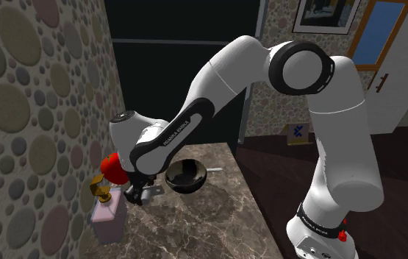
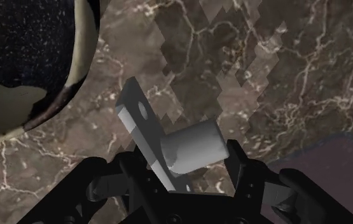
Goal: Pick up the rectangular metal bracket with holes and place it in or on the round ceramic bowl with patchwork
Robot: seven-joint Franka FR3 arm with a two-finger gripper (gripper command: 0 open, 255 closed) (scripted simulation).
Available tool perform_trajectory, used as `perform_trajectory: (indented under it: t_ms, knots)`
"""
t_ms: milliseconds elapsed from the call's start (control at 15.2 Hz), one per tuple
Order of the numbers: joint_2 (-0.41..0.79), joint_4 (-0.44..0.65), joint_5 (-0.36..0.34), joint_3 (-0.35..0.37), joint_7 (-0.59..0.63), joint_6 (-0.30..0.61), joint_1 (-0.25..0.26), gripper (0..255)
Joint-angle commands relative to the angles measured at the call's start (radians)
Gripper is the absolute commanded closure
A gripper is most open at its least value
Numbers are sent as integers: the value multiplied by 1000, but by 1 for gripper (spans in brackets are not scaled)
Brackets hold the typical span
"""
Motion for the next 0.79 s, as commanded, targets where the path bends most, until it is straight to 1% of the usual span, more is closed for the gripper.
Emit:
perform_trajectory:
  t_ms: [0, 726]
  knots:
    - [-17, 4, 8, 5, -5, -21, -3, 255]
    - [-108, 33, 51, 27, -35, -135, -18, 255]
